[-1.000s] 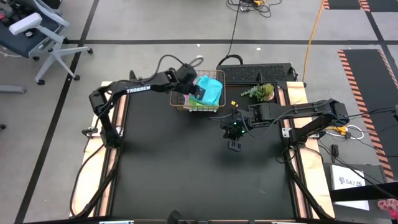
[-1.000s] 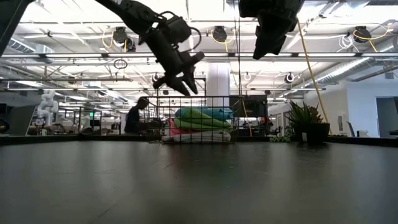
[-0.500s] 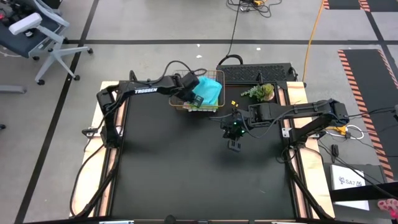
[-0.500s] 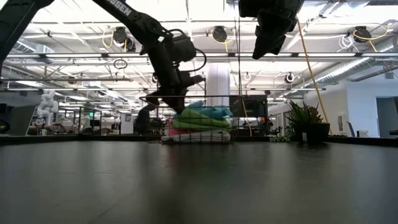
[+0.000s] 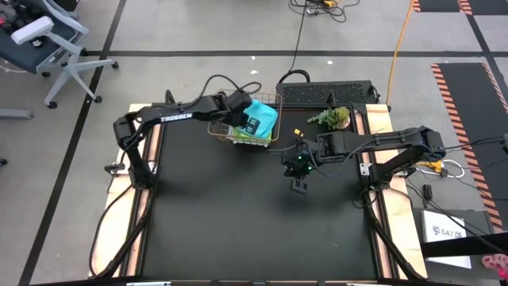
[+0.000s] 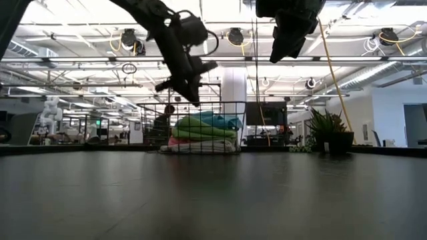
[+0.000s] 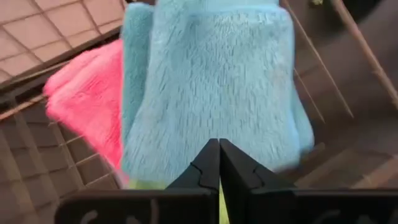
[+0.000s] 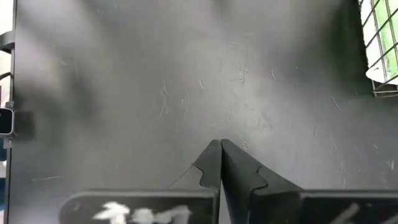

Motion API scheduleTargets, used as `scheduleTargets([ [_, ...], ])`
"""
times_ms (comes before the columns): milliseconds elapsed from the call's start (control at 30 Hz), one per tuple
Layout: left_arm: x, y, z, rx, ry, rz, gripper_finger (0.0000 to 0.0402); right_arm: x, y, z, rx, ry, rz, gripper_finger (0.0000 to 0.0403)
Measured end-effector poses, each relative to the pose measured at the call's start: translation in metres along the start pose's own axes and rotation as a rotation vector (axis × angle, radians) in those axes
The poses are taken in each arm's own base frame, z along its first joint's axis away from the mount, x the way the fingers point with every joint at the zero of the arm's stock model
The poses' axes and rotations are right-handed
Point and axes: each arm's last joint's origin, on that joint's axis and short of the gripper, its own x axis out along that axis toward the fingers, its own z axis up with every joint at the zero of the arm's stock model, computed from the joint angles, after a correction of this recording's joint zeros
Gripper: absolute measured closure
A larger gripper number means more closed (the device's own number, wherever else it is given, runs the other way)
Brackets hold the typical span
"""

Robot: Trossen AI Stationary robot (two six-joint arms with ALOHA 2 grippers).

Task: Fold microfiber towels
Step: Put the blue microfiber cloth into the wire basket, then return to Home Position

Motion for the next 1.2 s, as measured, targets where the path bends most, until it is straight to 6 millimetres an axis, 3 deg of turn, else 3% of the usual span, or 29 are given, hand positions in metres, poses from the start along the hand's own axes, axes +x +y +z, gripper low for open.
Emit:
scheduleTargets([
  [100,-0.024,-0.010,-0.001,0.028,-0.052,-0.041,0.0398,0.000,0.000,0.000,-0.021,-0.004,-0.004,0.0403],
  [267,-0.083,-0.035,-0.026,0.147,-0.117,-0.036,0.0398,-0.008,0.000,-0.005,-0.089,0.008,-0.082,0.0403],
  [400,-0.138,-0.049,-0.058,0.240,-0.184,0.002,0.0397,-0.038,-0.003,-0.014,-0.078,-0.031,-0.151,0.0403],
  [567,-0.179,-0.054,-0.100,0.303,-0.237,0.034,0.0398,-0.087,-0.003,-0.031,-0.051,-0.175,-0.194,0.0403],
  [700,-0.179,-0.055,-0.142,0.303,-0.229,0.010,0.0399,-0.103,-0.005,-0.060,-0.049,-0.361,-0.140,0.0403],
  [933,-0.157,-0.046,-0.223,0.154,-0.251,-0.088,0.0400,-0.078,-0.018,-0.120,0.040,-0.748,0.069,0.0403],
  [1100,-0.147,-0.030,-0.268,0.107,-0.402,-0.161,0.0398,-0.060,-0.026,-0.144,0.058,-0.791,0.090,0.0403],
  [1200,-0.143,-0.015,-0.286,0.038,-0.436,-0.222,0.0399,-0.062,-0.026,-0.148,0.056,-0.810,0.096,0.0403],
])
